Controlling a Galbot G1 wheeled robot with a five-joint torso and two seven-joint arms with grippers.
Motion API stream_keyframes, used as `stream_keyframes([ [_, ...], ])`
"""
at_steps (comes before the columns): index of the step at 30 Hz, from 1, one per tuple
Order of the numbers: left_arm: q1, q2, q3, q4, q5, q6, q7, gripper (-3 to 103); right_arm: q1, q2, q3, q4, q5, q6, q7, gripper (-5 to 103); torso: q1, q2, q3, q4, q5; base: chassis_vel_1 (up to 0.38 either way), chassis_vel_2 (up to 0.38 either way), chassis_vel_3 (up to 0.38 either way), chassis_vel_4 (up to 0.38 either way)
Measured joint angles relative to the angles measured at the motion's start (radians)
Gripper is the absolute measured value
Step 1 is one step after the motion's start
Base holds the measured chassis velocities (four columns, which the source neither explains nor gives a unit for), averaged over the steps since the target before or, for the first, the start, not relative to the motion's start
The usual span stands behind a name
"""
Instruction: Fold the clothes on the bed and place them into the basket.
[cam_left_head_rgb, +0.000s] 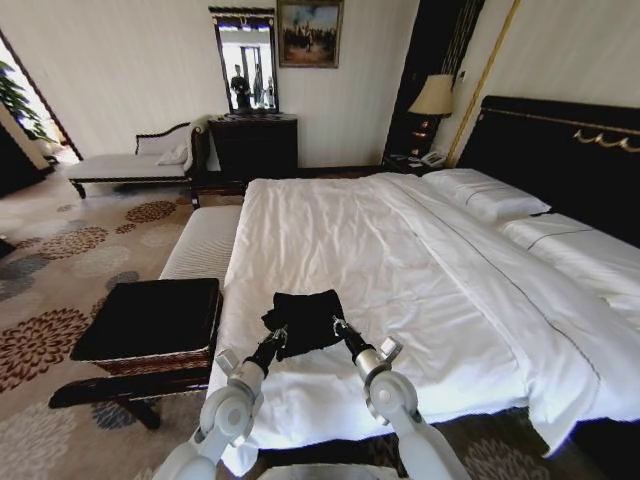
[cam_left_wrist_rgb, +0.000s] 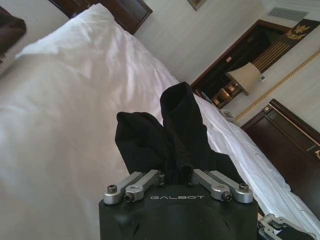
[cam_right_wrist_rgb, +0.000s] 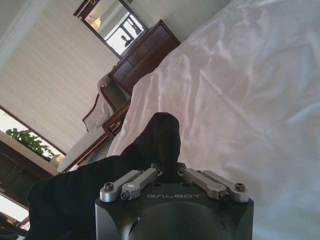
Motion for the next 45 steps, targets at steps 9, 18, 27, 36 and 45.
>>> stream_keyframes([
  [9,0.022,0.02,-0.027,-0.025,0.004,-0.002,0.006,11,-0.001,0.008,-0.007,0.002,-0.007,-0.004,-0.001,6,0.0,0.0,0.0,0.0,-0.0004,0.355,0.357,-0.348,-0.364],
  [18,0.041,0.034,-0.047,-0.069,0.006,-0.004,0.006,11,-0.003,0.007,-0.014,0.021,-0.021,-0.012,-0.001,6,0.0,0.0,0.0,0.0003,-0.0002,0.351,0.34,-0.347,-0.322],
  [27,0.059,0.044,-0.057,-0.093,0.014,-0.006,0.004,11,0.01,0.007,-0.037,0.019,-0.054,-0.008,-0.008,6,0.0,0.0,0.0,0.0,0.0005,0.095,0.096,-0.084,-0.116],
  [36,0.061,0.049,-0.063,-0.095,0.013,-0.006,0.005,11,0.016,0.009,-0.045,0.001,-0.066,0.004,-0.004,6,0.0,0.0,0.0,0.0,-0.0002,-0.025,-0.043,0.01,0.013],
  [45,0.067,0.057,-0.081,-0.095,0.018,-0.008,0.007,11,0.024,0.019,-0.06,-0.015,-0.086,0.007,0.0,6,0.0,0.0,0.0,0.0001,-0.0002,0.053,0.048,-0.041,-0.043],
])
